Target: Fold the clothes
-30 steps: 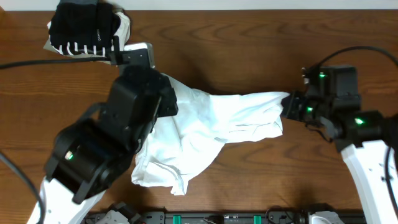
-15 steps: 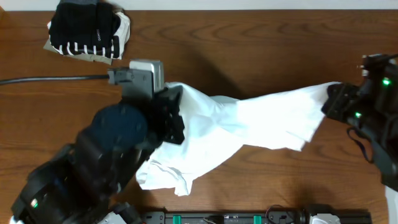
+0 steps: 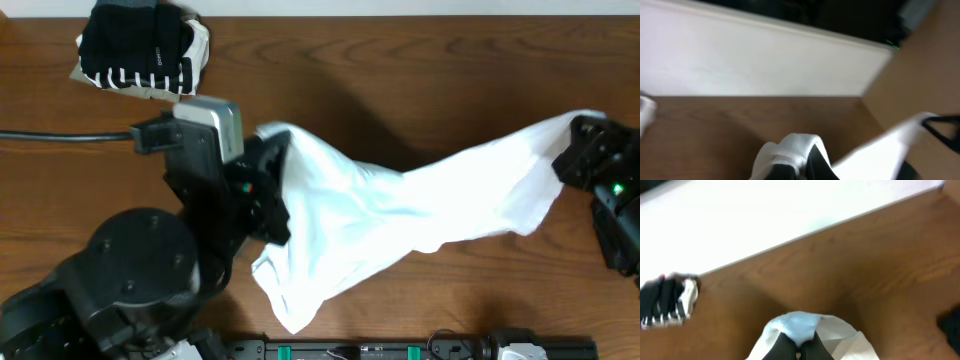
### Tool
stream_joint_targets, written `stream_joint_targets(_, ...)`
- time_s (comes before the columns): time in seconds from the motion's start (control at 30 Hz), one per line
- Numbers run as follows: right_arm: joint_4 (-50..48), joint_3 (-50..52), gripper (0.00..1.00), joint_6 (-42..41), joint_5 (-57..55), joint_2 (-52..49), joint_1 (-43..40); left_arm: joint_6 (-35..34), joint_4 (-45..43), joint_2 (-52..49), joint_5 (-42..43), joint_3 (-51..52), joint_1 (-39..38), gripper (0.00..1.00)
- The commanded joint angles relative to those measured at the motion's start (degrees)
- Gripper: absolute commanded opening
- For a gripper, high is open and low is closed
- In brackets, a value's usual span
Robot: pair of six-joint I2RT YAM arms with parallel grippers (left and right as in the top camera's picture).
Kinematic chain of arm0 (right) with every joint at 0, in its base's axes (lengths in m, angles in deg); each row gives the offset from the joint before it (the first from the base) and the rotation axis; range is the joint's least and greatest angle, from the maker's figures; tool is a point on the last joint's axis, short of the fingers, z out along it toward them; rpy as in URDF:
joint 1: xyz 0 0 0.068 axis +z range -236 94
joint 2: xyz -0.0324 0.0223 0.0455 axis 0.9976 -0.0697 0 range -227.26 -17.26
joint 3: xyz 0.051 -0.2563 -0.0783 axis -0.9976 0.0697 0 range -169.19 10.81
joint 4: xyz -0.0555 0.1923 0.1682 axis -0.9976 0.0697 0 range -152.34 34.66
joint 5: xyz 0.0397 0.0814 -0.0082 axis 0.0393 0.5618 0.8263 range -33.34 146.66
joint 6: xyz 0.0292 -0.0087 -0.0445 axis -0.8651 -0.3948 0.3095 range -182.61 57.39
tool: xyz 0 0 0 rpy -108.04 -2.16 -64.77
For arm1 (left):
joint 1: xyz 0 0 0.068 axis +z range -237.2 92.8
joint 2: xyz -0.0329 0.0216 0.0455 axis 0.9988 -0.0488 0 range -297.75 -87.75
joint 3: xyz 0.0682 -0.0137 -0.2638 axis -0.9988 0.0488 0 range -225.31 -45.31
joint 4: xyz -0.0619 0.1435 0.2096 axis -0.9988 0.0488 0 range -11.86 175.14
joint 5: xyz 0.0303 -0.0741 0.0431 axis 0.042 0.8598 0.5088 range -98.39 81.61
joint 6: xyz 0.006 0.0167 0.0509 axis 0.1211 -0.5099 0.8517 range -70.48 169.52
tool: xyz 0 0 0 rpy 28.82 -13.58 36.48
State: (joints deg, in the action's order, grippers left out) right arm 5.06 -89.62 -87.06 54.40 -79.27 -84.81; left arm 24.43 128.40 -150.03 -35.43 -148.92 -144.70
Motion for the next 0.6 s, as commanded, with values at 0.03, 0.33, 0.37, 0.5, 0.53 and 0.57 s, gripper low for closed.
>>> stream_joint_targets(0.03, -2.1, -0.98, 0.02, -0.83, -2.45, -4.28, -0.55, 5.62, -2.99, -4.37, -14.8, -0.98, 1.18, 0.06)
stream_joint_targets(0.33, -3.8, -0.96, 0.01, -1.42, -3.41, -18.25, -0.55, 7.45, -8.46, -17.86, -15.65, -0.98, 12.33, 0.06)
stream_joint_targets(0.37, -4.0, -0.96, 0.02, -2.29, -4.59, -19.82, -0.55, 7.45, -9.38, -19.54, -15.65, -0.98, 13.51, 0.06)
stream_joint_targets(0.5, -5.84, -0.96, 0.01, -2.99, -7.43, -25.86, -0.61, 7.48, -15.13, -27.34, -15.63, -0.98, 18.93, 0.06)
stream_joint_targets(0.53, -6.4, -0.96, 0.01, -3.02, -7.41, -27.15, -0.74, 7.48, -16.55, -28.96, -15.61, -0.98, 20.02, 0.06)
stream_joint_targets(0.57, -7.06, -0.96, 0.01, -3.23, -7.43, -28.63, -0.87, 7.48, -18.08, -30.88, -15.61, -0.98, 21.24, 0.06)
